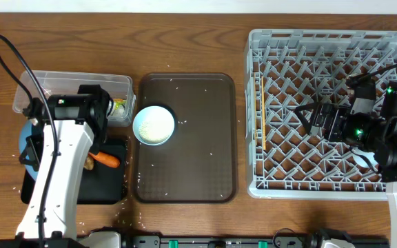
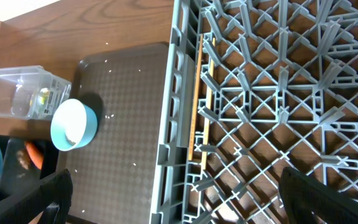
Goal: Sort waste into correct bins and load items into the dishwasher rack
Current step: 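Lift the blue plate and tip scraps onto the black tray, then swing the blue plate right and grasp its rim with right gripper, then carry the blue plate with right gripper into the dish rack, then release the plate in the rack and grasp the rice bowl with left gripper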
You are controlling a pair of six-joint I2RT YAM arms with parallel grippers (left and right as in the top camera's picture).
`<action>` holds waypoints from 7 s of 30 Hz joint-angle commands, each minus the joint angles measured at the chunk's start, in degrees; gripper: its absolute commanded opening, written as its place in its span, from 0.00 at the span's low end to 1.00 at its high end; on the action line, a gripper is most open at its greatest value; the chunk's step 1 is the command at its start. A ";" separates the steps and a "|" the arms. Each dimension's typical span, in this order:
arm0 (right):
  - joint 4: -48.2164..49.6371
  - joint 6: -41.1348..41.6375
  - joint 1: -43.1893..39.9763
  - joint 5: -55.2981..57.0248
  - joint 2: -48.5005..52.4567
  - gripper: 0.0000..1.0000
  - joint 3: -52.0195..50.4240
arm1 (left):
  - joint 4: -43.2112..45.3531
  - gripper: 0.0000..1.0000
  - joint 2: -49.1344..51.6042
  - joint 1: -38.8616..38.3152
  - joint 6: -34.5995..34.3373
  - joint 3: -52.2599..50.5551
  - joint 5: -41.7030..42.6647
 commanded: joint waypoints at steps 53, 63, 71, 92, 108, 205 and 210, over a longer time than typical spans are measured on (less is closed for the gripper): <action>15.56 0.76 25.59 -5.57 1.18 0.74 0.44 | 36.81 0.06 -15.58 -29.42 27.12 10.80 61.96; 16.87 0.76 28.87 6.12 4.04 0.42 0.44 | 38.18 0.06 -15.58 -32.54 27.12 10.80 61.92; 16.85 0.76 28.87 7.50 4.04 0.13 0.44 | 38.49 0.06 -15.58 -32.54 27.12 10.80 61.90; 13.68 7.32 28.61 34.67 3.41 0.01 0.44 | 40.33 0.98 -16.04 -32.54 27.12 10.80 62.38; 16.44 8.44 18.01 94.57 3.43 0.01 0.48 | 37.88 0.98 -20.35 -32.52 27.17 10.80 62.14; 39.89 -34.07 14.49 71.14 35.06 0.94 0.09 | 31.58 0.98 -20.35 -32.52 27.15 10.80 62.18; 39.91 -33.92 16.55 71.76 33.79 0.95 0.39 | 31.56 0.98 -20.35 -32.52 27.15 10.80 62.18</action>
